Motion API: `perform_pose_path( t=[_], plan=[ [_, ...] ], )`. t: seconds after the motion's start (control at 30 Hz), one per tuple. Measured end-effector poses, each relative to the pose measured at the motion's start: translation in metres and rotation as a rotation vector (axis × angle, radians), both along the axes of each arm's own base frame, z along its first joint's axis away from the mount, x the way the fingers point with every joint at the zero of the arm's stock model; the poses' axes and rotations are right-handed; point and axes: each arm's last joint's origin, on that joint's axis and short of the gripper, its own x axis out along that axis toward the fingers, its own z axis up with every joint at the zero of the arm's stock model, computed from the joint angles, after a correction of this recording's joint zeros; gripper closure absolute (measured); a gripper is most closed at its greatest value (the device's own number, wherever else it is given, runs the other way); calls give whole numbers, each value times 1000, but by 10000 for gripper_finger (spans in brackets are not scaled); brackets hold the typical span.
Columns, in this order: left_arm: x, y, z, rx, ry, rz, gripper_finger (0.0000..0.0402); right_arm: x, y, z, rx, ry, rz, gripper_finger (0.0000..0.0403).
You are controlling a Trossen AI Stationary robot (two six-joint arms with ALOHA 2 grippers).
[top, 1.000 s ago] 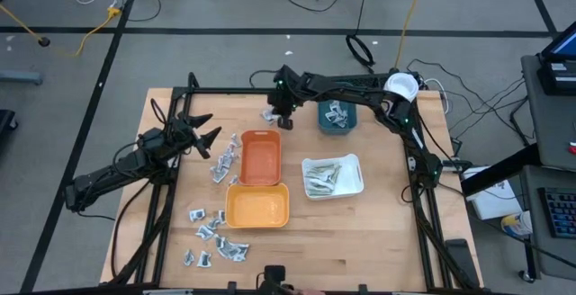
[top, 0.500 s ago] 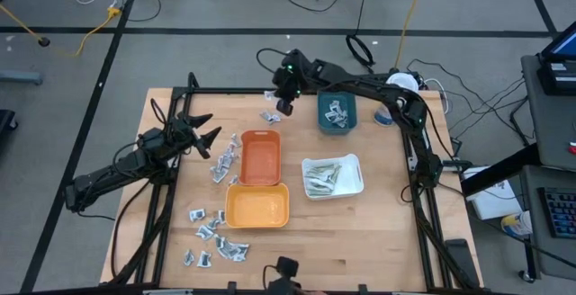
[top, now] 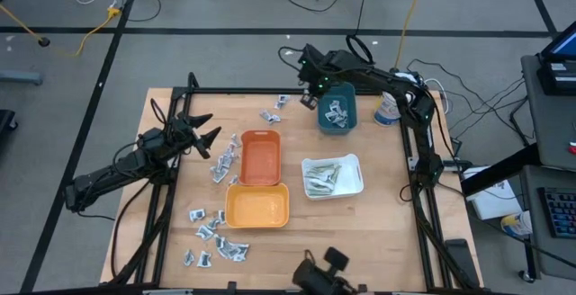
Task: Pick & Place First Aid Supplies
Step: Put the blue sachet into the blue bin
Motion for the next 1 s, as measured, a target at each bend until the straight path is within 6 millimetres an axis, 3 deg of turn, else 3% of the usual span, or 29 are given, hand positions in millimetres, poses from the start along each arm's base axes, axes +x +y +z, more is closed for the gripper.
perform_pose_path(
  t=[0.23,0.63,1.0],
  plan=[
    [0,0,0,1,0,0,93,-30,-1,-4,34,89,34,403],
    [0,0,0,0,0,0,94,-80,31,-18,-119,-45,184,403],
    [0,0,0,0,0,0,94,-98,45,-46,-206,-48,336,403]
  ],
)
